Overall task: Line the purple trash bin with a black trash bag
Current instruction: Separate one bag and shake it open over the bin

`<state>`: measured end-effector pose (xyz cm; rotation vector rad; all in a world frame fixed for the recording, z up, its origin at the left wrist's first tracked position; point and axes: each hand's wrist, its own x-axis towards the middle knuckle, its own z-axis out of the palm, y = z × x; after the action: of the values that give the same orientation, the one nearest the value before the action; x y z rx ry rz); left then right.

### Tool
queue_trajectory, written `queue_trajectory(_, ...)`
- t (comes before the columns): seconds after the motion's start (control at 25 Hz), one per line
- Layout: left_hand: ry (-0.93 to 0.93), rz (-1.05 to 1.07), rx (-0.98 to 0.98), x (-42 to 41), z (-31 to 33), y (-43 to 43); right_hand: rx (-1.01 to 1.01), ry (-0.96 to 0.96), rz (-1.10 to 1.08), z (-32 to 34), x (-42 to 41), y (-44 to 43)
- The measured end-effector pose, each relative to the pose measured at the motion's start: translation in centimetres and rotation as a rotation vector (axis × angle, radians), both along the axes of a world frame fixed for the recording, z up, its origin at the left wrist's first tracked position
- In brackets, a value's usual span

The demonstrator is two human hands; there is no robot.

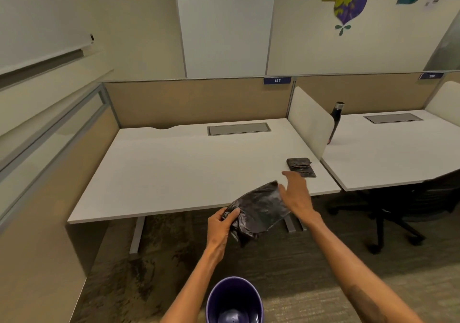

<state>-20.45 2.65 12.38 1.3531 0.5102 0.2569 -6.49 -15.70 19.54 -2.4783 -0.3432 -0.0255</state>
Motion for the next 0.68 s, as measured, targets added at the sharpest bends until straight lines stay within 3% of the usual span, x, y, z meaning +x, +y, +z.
queue_trajectory(0.08,0.018,0.064,0.012,0.6,0.7,-1.2,0.137,0.069,0.09,-1.8,-3.7,1.0)
queue_trajectory(0.2,0.061,0.126,0.046,1.1,1.3,-2.5,0.313,0.343,0.275,-3.0,-9.2,2.2)
queue_trajectory(0.28,0.086,0.157,0.067,1.3,1.6,-3.1,0.337,0.39,0.327,-3.5,-10.7,2.1)
queue_trajectory(0.48,0.136,0.214,0.048,1.2,1.6,-4.0,0.344,0.402,0.306,-3.8,-10.3,1.5)
queue_trajectory(0.68,0.15,0.174,-0.049,0.6,0.8,-3.6,0.631,0.624,0.158,-4.8,-9.9,0.4)
